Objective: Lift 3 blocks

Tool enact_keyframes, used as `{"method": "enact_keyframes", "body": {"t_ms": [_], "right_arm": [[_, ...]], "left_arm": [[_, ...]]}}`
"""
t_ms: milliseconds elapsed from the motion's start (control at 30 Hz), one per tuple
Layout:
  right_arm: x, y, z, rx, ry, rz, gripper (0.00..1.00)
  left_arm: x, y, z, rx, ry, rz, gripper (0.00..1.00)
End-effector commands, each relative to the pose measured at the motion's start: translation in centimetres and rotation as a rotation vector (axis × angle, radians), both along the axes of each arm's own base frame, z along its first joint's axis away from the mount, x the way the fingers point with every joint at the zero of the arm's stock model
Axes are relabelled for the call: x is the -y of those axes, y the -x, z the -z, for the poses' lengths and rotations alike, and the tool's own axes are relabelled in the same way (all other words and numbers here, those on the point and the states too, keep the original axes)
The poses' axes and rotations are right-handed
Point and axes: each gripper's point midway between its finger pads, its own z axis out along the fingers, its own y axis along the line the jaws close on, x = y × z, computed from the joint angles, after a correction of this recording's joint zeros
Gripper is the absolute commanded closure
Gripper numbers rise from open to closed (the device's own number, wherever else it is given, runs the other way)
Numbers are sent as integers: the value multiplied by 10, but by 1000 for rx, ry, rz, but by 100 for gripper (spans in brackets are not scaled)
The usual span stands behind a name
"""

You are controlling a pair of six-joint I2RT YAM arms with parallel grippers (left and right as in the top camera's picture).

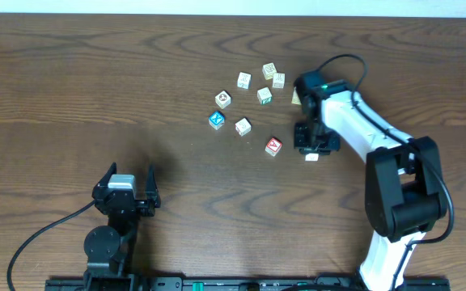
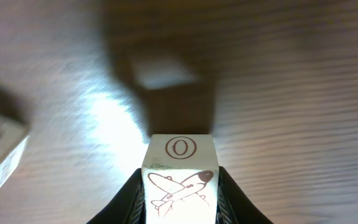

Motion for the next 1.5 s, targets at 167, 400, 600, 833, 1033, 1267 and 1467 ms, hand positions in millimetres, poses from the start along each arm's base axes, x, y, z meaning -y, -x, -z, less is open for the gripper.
{"method": "enact_keyframes", "body": {"t_ms": [167,400,600,833,1033,1267,1467], "right_arm": [[-62,30,18,26,-20,-166,96],[-71,34,38,94,-8,-133,89],[-65,45,40,51,8,-122,90],[-55,62,38,-16,49,-62,95],[-65,75,38,-76,-9,-45,96],[-93,87,38,-108,-102,-87,94],[-103,87,38,-83,-109,-132,83]], "left_arm": [[-3,1,15,-51,8,-16,24],[-3,1,15,-51,8,-16,24],[-3,1,15,-51,8,-16,24],[-3,1,15,-51,8,-16,24],[-3,1,15,-51,8,-16,24],[-3,1,15,-51,8,-16,24],[-3,1,15,-51,8,-16,24]]}}
